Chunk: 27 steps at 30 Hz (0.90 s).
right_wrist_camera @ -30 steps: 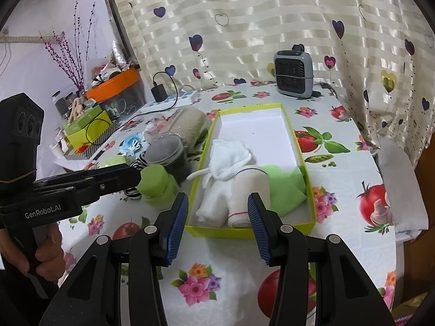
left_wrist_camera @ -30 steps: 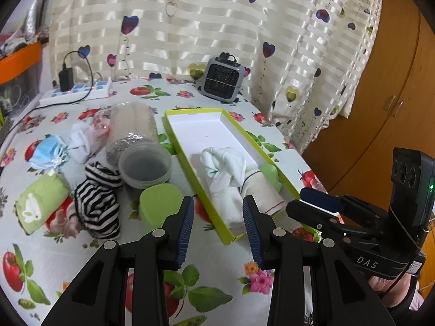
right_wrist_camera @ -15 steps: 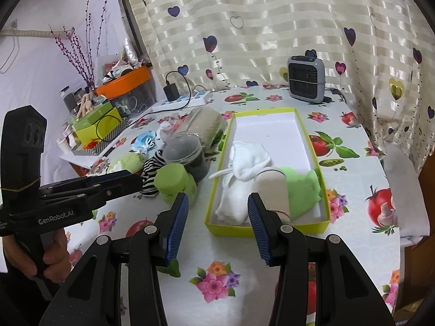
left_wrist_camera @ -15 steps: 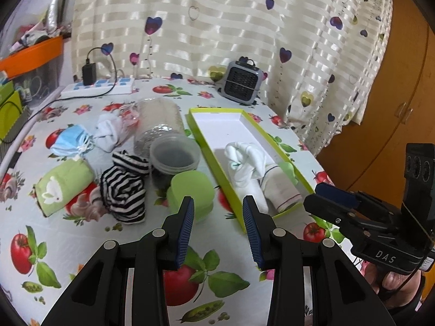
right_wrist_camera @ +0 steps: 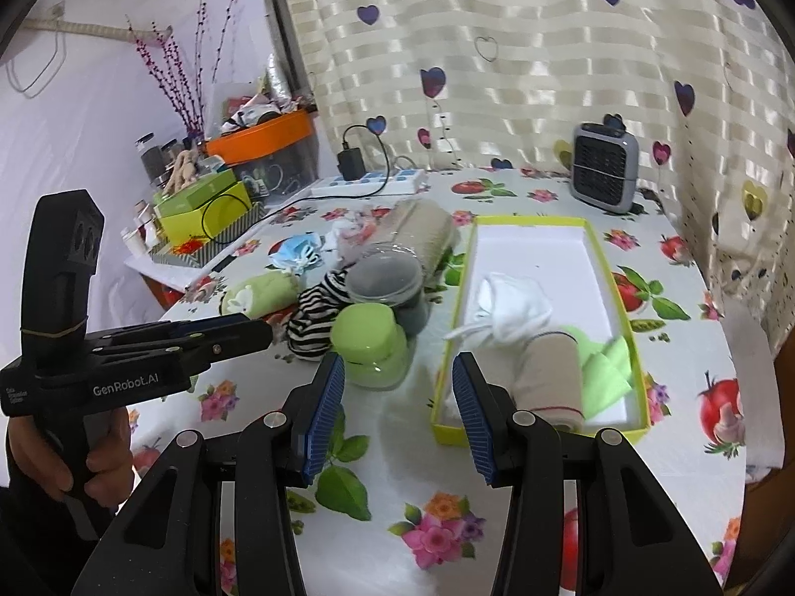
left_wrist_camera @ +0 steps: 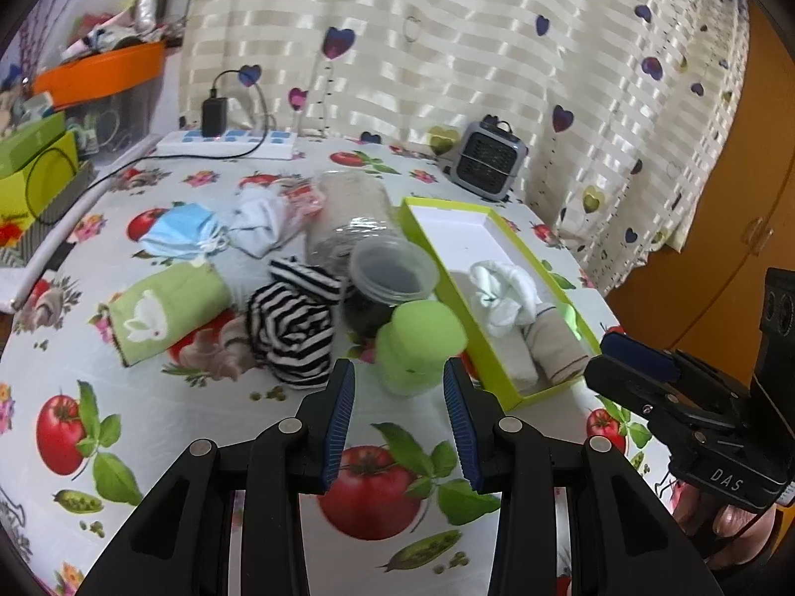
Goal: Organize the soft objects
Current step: 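Move both grippers over to the striped sock and green rolled towel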
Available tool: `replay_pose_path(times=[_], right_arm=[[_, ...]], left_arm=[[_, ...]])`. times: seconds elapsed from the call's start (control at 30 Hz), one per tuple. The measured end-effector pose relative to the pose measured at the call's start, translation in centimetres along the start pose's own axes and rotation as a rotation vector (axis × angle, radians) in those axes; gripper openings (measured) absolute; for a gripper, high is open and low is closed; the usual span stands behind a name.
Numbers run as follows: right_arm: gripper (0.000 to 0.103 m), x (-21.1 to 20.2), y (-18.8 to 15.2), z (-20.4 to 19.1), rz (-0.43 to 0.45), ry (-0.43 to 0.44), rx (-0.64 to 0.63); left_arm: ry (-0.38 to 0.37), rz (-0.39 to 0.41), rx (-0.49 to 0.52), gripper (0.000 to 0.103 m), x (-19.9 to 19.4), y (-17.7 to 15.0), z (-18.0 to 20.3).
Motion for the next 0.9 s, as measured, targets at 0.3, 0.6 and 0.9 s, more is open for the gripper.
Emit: replay_pose_path(times=[0.3, 0.6, 0.9], right_arm=[[0.047, 1.3, 0.2, -1.6, -0.034, 0.041, -0.003], [0.047, 3.1, 0.8, -4.1, -0.071, 0.072, -0.054], [0.047, 6.7, 1.2, -7.3, -0.137, 0.109, -0.140]], left_arm=[[0.042, 0.001, -0.067, 0.036, -0.4, -0.5, -3.8], [0.064, -0.006, -0.113, 0.036, -0.3, -0.9, -6.2], [0.097, -0.013, -0.156, 0.036, 0.0, -1.0, -8.8]])
Point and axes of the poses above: each gripper's, at about its wrist camera, not at the fingertips, and x roughly the way its jaws point, z to its right, y to its top, the point moved 1 cm from there along x, roughly the way its jaws point, and after that the axes turned 6 degrees about y, right-handed, at the moved point
